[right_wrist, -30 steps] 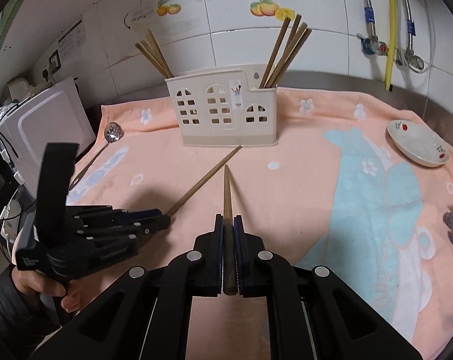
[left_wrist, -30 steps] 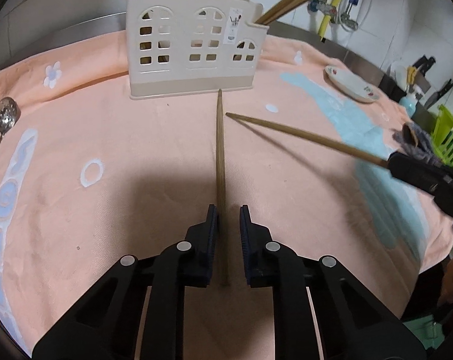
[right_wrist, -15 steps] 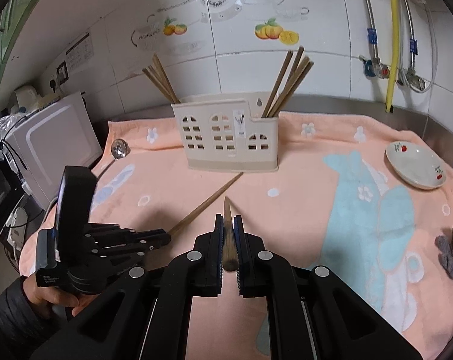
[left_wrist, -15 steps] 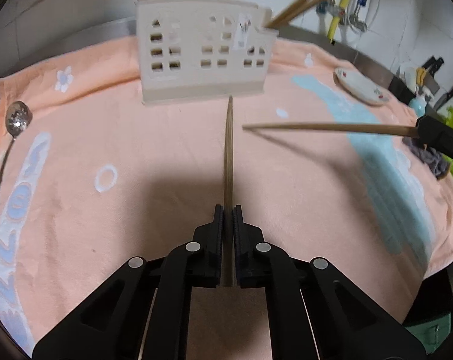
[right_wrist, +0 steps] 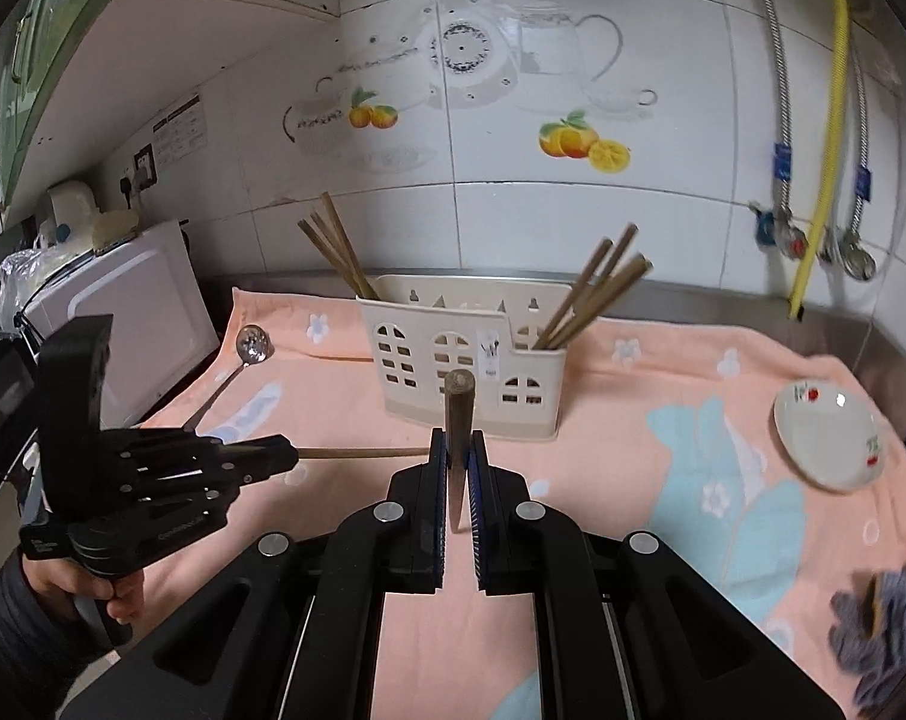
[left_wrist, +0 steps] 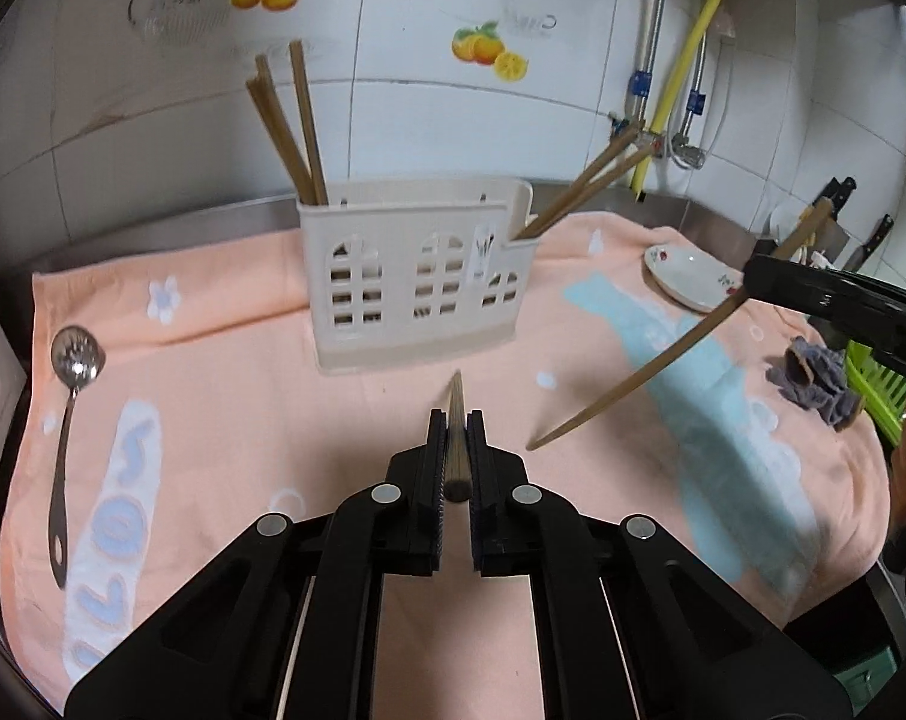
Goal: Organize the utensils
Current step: 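Lift both held chopsticks upright and lower them into the white holder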
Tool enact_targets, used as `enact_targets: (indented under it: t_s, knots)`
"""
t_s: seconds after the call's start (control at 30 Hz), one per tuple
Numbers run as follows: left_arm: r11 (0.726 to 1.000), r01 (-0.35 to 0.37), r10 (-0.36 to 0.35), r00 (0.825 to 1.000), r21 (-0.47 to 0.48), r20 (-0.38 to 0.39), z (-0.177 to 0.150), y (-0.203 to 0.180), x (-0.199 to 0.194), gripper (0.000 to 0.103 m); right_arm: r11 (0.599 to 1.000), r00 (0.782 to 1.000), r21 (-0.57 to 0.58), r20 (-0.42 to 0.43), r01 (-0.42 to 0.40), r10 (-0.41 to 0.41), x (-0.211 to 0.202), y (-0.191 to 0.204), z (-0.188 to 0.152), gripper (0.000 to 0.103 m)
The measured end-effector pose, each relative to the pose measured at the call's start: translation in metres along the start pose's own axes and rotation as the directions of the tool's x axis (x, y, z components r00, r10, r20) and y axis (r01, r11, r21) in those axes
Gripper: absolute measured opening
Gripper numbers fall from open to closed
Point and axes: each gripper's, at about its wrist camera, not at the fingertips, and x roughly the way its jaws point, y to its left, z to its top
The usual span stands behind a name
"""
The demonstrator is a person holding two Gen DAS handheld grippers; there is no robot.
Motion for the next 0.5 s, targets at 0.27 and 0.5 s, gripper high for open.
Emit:
enact_targets:
  t_s: [0.27,0.5]
  knots:
    - [0.997,-0.003,0.000,0.999,0.071,0.038,0.039,-0.005,-0.011,0.005,0.999,1.000,-0.035,0.016,0.003,-0.002,0.000,-0.007,0.048,0.007]
    - [0.994,-0.012,0.006,0.999,0.111,0.054,0.071,-0.006,-0.017,0.005,0.999,0.999,-0.036,0.035,0.023,-0.022,-0.001,-0.021,0.097,0.007]
